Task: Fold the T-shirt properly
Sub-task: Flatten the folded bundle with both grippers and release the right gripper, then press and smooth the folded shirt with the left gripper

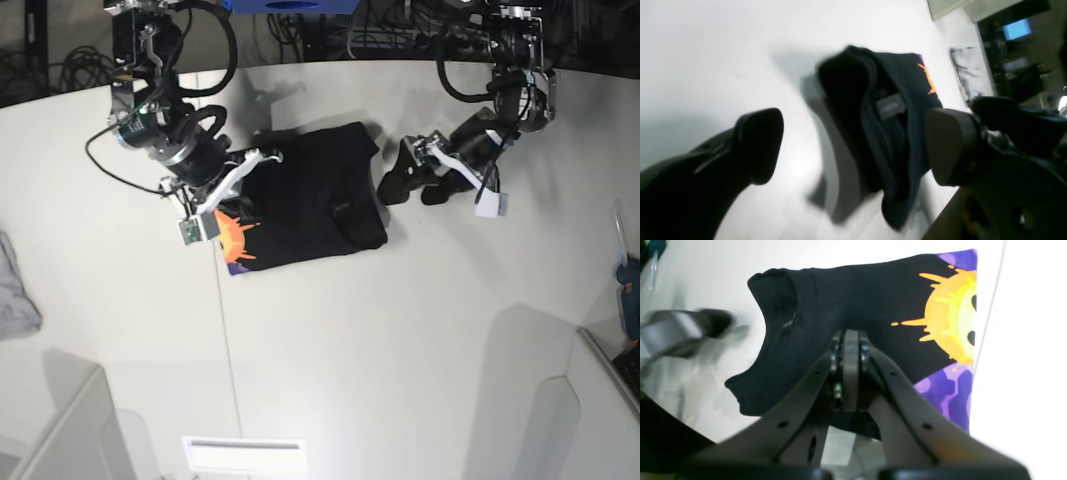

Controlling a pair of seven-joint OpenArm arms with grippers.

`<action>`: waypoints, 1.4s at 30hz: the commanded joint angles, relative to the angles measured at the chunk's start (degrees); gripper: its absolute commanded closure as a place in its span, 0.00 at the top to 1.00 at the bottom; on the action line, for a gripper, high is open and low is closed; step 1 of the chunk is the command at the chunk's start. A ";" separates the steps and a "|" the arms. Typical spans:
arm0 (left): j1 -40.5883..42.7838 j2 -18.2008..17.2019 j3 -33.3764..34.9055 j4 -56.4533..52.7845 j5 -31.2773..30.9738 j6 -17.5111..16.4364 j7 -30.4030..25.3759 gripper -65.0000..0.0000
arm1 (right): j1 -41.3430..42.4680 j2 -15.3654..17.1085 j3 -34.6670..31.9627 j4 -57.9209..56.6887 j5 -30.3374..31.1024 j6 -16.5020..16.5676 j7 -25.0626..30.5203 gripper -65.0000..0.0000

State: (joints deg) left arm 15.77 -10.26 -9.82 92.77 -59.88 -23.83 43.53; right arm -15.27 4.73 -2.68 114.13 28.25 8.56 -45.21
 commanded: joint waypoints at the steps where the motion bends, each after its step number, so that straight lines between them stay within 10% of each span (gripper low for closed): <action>1: -1.40 -0.33 1.08 0.02 -1.00 -0.56 -0.76 1.00 | 0.28 0.06 0.96 0.99 0.54 0.45 1.21 0.00; 18: -13.53 2.39 16.73 -17.48 -0.83 8.67 -1.29 0.98 | -0.51 0.06 4.39 1.08 0.63 0.45 1.30 0.00; 29: -16.60 2.31 22.97 -19.58 6.47 11.13 -0.85 0.02 | -1.83 -1.70 20.48 1.08 6.78 7.66 1.21 0.00; 42: -28.30 0.37 25.96 -15.19 17.37 14.47 17.53 0.00 | -8.60 0.24 26.90 1.08 10.83 7.66 1.21 0.00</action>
State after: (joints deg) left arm -11.33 -9.67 16.32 76.77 -43.46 -9.85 61.06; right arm -24.05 4.45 23.99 114.15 38.19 15.88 -45.25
